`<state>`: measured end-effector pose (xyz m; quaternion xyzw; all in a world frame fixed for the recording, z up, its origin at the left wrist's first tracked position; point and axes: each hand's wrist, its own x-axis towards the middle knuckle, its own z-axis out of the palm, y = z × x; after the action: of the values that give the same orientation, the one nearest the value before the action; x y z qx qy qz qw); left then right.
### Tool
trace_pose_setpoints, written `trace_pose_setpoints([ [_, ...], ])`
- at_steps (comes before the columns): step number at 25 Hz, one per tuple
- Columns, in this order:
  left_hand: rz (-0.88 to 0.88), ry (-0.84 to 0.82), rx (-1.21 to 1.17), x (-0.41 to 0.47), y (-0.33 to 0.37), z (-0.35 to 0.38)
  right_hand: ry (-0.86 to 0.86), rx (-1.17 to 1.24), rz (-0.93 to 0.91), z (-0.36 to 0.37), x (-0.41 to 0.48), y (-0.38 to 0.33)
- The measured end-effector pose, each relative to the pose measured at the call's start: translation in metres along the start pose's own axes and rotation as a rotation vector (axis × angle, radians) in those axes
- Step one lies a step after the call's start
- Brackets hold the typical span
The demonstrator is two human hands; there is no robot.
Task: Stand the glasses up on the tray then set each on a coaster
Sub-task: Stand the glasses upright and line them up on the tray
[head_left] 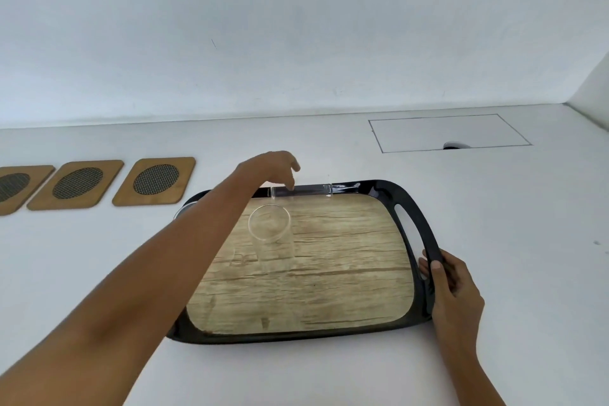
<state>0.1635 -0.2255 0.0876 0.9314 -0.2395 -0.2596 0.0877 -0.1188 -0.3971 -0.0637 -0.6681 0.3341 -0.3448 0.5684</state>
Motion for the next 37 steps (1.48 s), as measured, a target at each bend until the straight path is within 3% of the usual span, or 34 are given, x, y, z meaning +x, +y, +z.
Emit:
trace_pose_setpoints([
  [9, -0.022, -0.038, 0.099, 0.021, -0.017, 0.019, 0.001, -0.03, 0.001, 0.0, 0.0, -0.001],
  [18, 0.096, 0.078, 0.061, 0.016, -0.022, 0.029, 0.013, -0.017, 0.004, 0.001, -0.002, -0.005],
  [28, 0.292, 0.28, 0.019, -0.018, 0.028, -0.001, 0.018, -0.018, 0.003, 0.001, -0.003, -0.006],
  [37, 0.469, 0.264, 0.133, -0.061, 0.074, 0.03, 0.022, -0.004, -0.002, 0.001, -0.002, -0.003],
])
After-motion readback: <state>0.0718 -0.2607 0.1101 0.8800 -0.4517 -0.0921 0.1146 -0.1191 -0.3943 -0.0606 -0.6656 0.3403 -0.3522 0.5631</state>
